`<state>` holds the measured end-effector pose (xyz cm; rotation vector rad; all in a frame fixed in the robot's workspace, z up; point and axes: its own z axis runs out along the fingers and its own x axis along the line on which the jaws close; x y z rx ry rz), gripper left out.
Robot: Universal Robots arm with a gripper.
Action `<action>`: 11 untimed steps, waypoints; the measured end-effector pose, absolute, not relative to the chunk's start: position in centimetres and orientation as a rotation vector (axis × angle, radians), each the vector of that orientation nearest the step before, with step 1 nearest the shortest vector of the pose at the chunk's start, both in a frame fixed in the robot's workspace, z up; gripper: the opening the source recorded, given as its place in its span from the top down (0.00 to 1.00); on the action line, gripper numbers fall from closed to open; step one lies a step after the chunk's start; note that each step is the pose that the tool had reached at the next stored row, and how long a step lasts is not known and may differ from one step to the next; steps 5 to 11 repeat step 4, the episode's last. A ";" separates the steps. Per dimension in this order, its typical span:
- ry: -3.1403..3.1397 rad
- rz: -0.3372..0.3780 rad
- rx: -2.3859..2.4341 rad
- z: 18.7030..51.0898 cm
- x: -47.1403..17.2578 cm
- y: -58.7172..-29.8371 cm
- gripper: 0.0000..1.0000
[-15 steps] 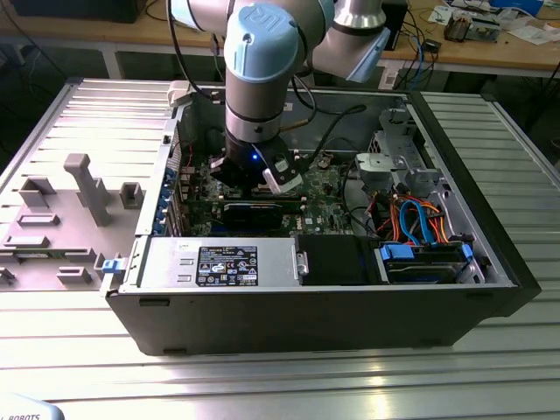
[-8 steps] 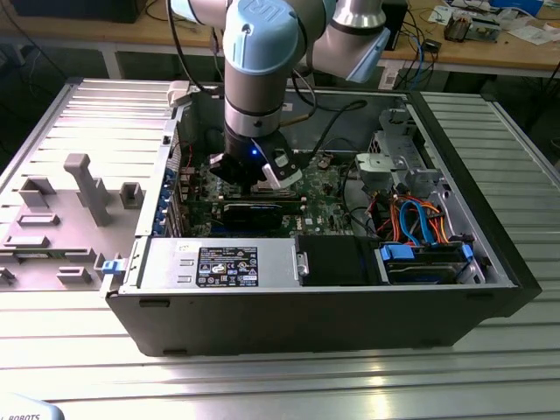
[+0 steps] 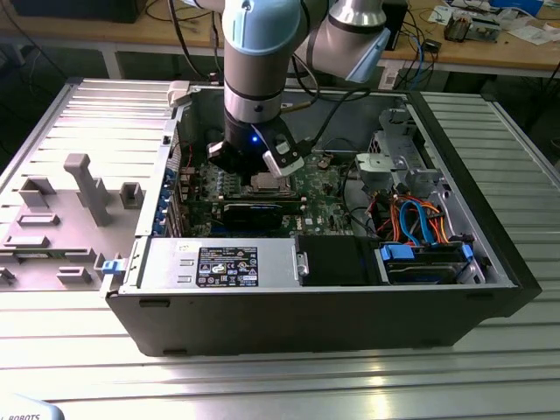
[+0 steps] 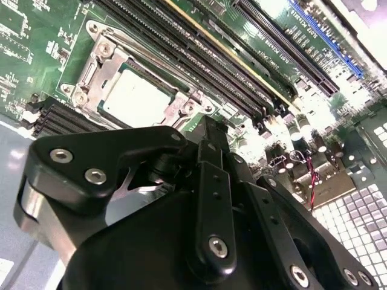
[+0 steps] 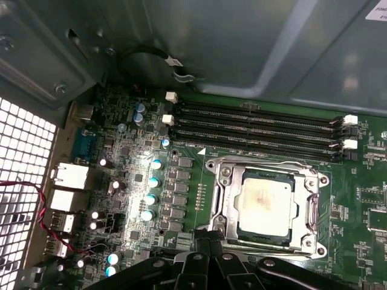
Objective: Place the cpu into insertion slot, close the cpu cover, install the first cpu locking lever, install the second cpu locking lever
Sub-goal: 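Install the second cpu locking lever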
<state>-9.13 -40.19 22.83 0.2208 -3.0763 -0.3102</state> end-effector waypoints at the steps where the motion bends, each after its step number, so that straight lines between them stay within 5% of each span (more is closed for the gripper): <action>1: -3.076 -0.310 0.221 22.9 -9.1 -40.2 0.89; 11: -3.076 -0.310 0.221 22.9 -9.1 -40.2 0.89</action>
